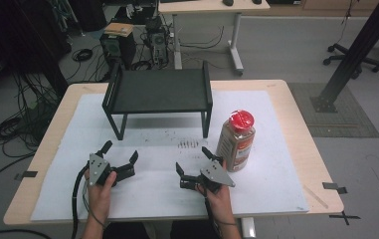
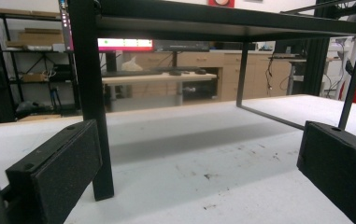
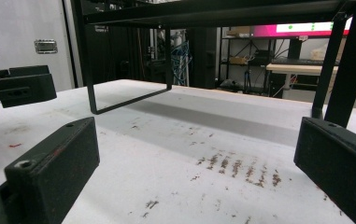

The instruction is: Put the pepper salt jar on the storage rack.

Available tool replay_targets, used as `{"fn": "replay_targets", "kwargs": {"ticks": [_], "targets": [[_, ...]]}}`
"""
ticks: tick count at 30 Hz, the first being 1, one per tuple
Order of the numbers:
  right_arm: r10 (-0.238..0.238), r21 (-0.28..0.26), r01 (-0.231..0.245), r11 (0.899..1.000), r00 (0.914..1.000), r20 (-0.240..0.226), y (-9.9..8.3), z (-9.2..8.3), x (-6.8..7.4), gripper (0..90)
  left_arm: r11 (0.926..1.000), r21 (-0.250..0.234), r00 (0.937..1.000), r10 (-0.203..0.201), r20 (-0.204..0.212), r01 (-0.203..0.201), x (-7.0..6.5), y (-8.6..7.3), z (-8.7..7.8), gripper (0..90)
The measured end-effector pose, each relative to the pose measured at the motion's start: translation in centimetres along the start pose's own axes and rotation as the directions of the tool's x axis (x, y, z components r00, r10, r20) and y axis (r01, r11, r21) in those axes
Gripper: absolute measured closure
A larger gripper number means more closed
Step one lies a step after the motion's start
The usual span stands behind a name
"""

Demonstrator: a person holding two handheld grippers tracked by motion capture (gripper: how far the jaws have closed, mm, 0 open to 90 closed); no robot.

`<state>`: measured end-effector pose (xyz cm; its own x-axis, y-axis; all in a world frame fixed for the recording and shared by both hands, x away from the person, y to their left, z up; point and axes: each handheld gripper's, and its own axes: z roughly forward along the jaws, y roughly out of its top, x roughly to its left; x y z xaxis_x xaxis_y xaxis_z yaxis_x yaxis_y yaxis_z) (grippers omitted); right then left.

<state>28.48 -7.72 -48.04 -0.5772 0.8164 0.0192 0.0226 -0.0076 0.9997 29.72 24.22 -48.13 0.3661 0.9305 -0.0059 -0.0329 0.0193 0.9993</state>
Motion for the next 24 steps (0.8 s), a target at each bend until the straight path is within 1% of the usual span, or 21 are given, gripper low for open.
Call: {"fn": "replay_targets", "kwargs": {"ticks": [8, 10, 15, 18, 19, 20, 24], "targets": [[-0.002, 0.001, 0.002, 1.000, 1.0000, -0.005, 0.0, -0.5, 0.1, 0.0, 1.0000, -0.002, 1.0000, 0.005, 0.000, -0.005, 0.0, 0.0, 0.0, 0.2], [-0.001, 0.002, 0.001, 1.000, 1.0000, -0.009, 0.0, -0.6, 0.1, 0.0, 0.9998, -0.006, 0.9998, 0.017, -0.012, -0.017, -0.2, 0.0, -0.1, 0.2], [-0.002, 0.003, 0.002, 1.000, 0.9999, -0.010, 0.0, -0.8, 0.1, 0.0, 0.9998, -0.005, 0.9997, 0.018, -0.013, -0.018, -0.2, 0.0, 0.0, 0.2], [-0.004, 0.002, 0.004, 1.000, 1.0000, 0.000, 0.0, -1.2, 0.2, 0.0, 0.9998, -0.006, 0.9997, 0.018, -0.016, -0.019, -0.2, 0.0, 0.0, 0.2], [-0.004, 0.002, 0.004, 1.000, 1.0000, 0.000, 0.0, -1.2, 0.2, 0.0, 0.9998, -0.006, 0.9997, 0.018, -0.016, -0.019, -0.2, 0.0, 0.0, 0.2], [-0.001, 0.004, 0.001, 1.000, 1.0000, 0.000, 0.0, -1.7, 0.3, 0.0, 0.9998, -0.006, 0.9997, 0.018, -0.016, -0.019, -0.2, 0.0, 0.0, 0.2], [-0.001, 0.003, 0.001, 1.000, 1.0000, -0.002, 0.0, -2.0, 0.3, 0.0, 0.9999, -0.004, 0.9997, 0.017, -0.017, -0.017, -0.2, 0.0, 0.0, 0.2]]}}
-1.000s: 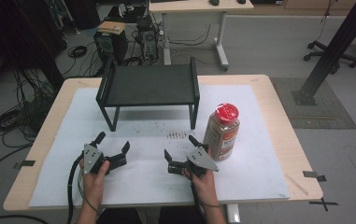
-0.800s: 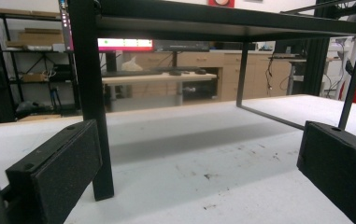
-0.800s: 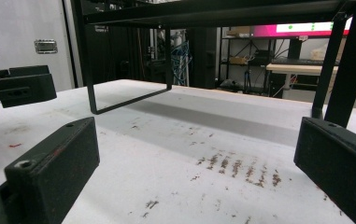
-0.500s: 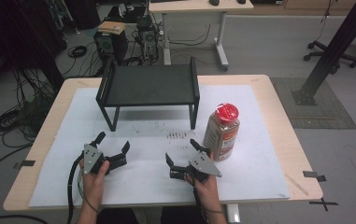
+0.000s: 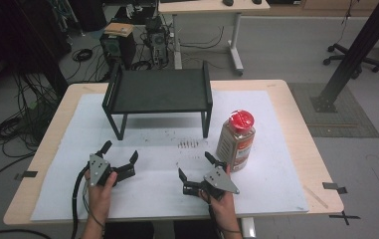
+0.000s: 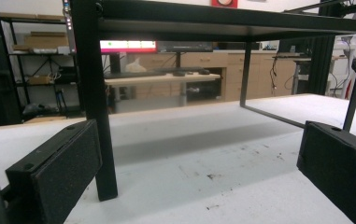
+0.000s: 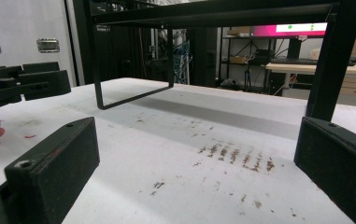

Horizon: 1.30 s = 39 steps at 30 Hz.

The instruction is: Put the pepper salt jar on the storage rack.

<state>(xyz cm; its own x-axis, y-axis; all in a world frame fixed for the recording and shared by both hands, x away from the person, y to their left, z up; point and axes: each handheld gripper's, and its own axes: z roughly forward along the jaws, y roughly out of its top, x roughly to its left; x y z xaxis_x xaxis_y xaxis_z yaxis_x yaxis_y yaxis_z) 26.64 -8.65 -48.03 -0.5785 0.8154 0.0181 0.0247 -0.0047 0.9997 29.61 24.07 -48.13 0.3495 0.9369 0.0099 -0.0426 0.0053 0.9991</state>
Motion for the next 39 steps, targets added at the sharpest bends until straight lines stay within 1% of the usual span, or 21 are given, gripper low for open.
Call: {"fn": "replay_targets", "kwargs": {"ticks": [5, 6, 10, 13, 19, 27, 29, 35, 36, 39], "targets": [[0.000, 0.003, 0.000, 1.000, 1.0000, -0.002, 0.0, -0.5, 0.1, 0.0, 1.0000, 0.000, 1.0000, -0.001, -0.001, 0.001, 0.0, 0.0, 0.0, 0.2], [0.000, 0.004, 0.000, 1.000, 1.0000, -0.002, 0.0, -1.0, 0.1, 0.0, 1.0000, 0.000, 1.0000, -0.001, -0.001, 0.001, 0.0, 0.0, 0.0, 0.2], [0.002, 0.005, -0.002, 1.000, 1.0000, 0.000, 0.0, -1.2, 0.1, 0.0, 1.0000, 0.000, 1.0000, -0.001, -0.002, 0.001, 0.0, 0.0, 0.0, 0.2], [-0.004, 0.009, 0.003, 1.000, 1.0000, 0.009, 0.0, -1.9, 0.1, 0.0, 1.0000, 0.001, 1.0000, -0.002, -0.003, 0.002, 0.0, 0.0, 0.0, 0.2], [-0.002, 0.007, 0.002, 1.000, 0.9999, 0.011, 0.0, -2.4, 0.1, 0.0, 1.0000, 0.002, 1.0000, -0.002, -0.004, 0.002, 0.0, 0.0, 0.0, 0.2], [-0.012, 0.008, 0.012, 1.000, 0.9997, 0.020, 0.0, -2.9, 0.0, 0.0, 1.0000, 0.004, 1.0000, -0.004, -0.003, 0.004, 0.0, 0.0, 0.0, 0.2], [-0.007, 0.003, 0.007, 1.000, 0.9999, 0.012, 0.0, -3.3, -0.1, 0.0, 1.0000, 0.004, 1.0000, -0.004, -0.003, 0.004, 0.0, 0.0, 0.0, 0.2], [-0.007, 0.004, 0.007, 1.000, 0.9999, 0.008, 0.0, -3.5, -0.1, 0.0, 1.0000, 0.004, 1.0000, -0.003, -0.003, 0.003, 0.0, 0.0, 0.0, 0.2], [-0.004, 0.001, 0.004, 1.000, 1.0000, 0.004, 0.0, -3.8, -0.2, 0.0, 1.0000, 0.004, 1.0000, -0.003, -0.003, 0.003, 0.0, 0.0, 0.0, 0.2], [0.000, 0.000, 0.000, 1.000, 1.0000, 0.001, 0.0, -3.9, -0.2, 0.0, 1.0000, 0.004, 1.0000, -0.003, -0.004, 0.003, 0.0, 0.0, 0.0, 0.2]]}}
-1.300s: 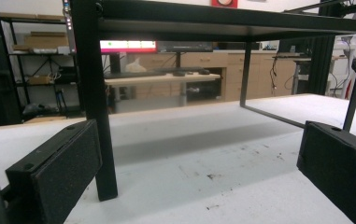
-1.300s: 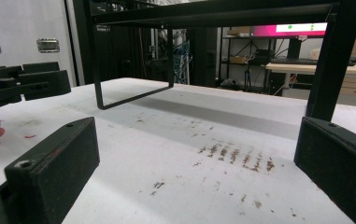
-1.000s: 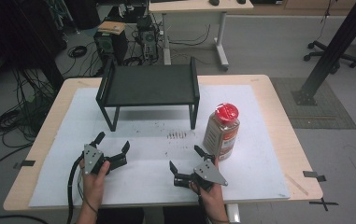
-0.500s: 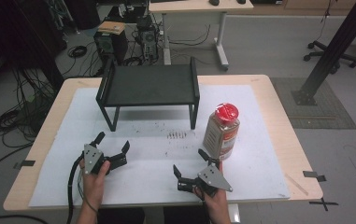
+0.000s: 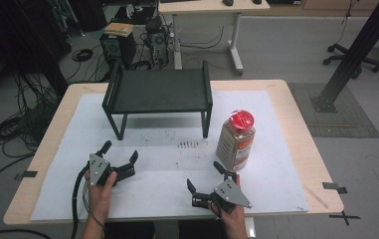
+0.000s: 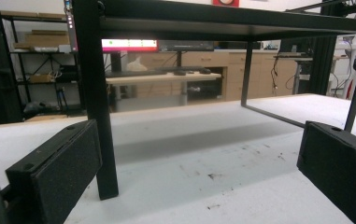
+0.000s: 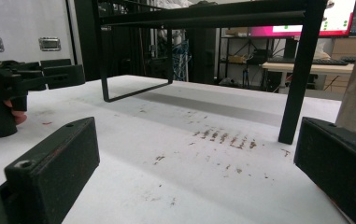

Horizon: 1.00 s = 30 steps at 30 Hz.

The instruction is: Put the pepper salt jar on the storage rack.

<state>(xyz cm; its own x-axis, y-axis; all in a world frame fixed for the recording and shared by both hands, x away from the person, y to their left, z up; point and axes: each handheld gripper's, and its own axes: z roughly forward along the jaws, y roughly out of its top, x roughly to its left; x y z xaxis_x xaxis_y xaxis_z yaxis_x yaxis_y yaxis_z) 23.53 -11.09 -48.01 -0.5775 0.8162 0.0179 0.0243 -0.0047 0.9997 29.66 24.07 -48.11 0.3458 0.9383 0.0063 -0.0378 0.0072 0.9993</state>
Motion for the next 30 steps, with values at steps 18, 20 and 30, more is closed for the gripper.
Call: {"fn": "replay_targets", "kwargs": {"ticks": [18, 20, 30], "targets": [[-0.001, -0.019, 0.001, 1.000, 0.9999, -0.016, 0.2, -1.6, -0.5, 0.0, 1.0000, 0.001, 1.0000, 0.000, 0.000, 0.000, 0.0, 0.0, 0.0, 0.2], [0.000, -0.021, 0.000, 1.000, 0.9999, -0.013, 0.3, -1.8, -0.6, 0.0, 1.0000, 0.001, 1.0000, 0.001, -0.001, -0.001, 0.0, 0.0, 0.0, 0.2], [0.001, -0.025, -0.001, 1.000, 1.0000, 0.003, 0.5, -2.9, -1.3, 0.0, 1.0000, 0.001, 1.0000, 0.001, -0.001, -0.001, 0.0, 0.0, 0.0, 0.2]]}}
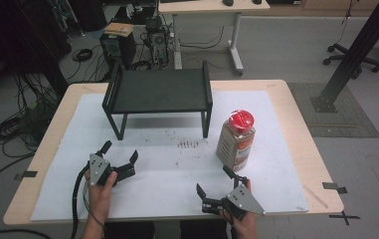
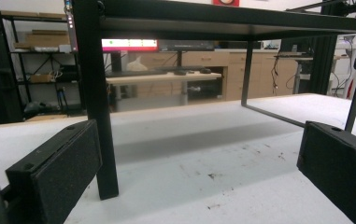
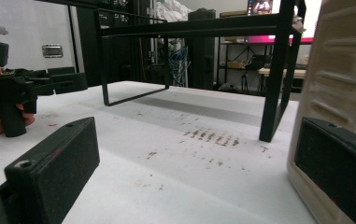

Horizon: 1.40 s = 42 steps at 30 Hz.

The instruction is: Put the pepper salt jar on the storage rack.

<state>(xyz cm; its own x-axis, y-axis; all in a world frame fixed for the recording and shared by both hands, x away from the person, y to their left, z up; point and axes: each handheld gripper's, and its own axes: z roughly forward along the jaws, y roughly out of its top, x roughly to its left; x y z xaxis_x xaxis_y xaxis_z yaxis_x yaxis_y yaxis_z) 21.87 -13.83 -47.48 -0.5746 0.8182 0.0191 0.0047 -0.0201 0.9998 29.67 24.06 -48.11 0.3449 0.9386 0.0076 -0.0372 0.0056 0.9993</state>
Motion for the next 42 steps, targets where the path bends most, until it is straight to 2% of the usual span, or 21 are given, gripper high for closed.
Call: {"fn": "replay_targets", "kwargs": {"ticks": [10, 14, 23, 32, 42], "targets": [[0.005, -0.001, -0.005, 1.000, 0.9997, 0.024, 0.4, -1.0, -0.8, 0.0, 1.0000, 0.000, 1.0000, -0.001, 0.001, 0.001, 0.0, 0.0, 0.0, 0.2], [0.015, -0.002, -0.015, 1.000, 0.9988, 0.048, 0.5, -1.4, -1.3, 0.0, 1.0000, 0.000, 1.0000, -0.001, 0.001, 0.001, 0.0, 0.0, 0.0, 0.2], [0.009, -0.019, -0.007, 1.000, 0.9979, 0.064, 0.9, -2.4, -2.3, 0.0, 1.0000, 0.000, 1.0000, -0.001, 0.002, 0.001, 0.0, 0.0, 0.0, 0.2], [0.012, -0.011, -0.011, 1.000, 0.9969, 0.078, 1.1, -2.8, -3.0, 0.0, 1.0000, 0.001, 1.0000, -0.002, 0.003, 0.002, 0.0, 0.0, 0.0, 0.2], [0.018, -0.003, -0.018, 1.000, 0.9940, 0.108, 1.7, -3.4, -4.6, 0.0, 1.0000, 0.000, 1.0000, -0.003, 0.003, 0.003, 0.0, 0.0, 0.0, 0.2]]}}
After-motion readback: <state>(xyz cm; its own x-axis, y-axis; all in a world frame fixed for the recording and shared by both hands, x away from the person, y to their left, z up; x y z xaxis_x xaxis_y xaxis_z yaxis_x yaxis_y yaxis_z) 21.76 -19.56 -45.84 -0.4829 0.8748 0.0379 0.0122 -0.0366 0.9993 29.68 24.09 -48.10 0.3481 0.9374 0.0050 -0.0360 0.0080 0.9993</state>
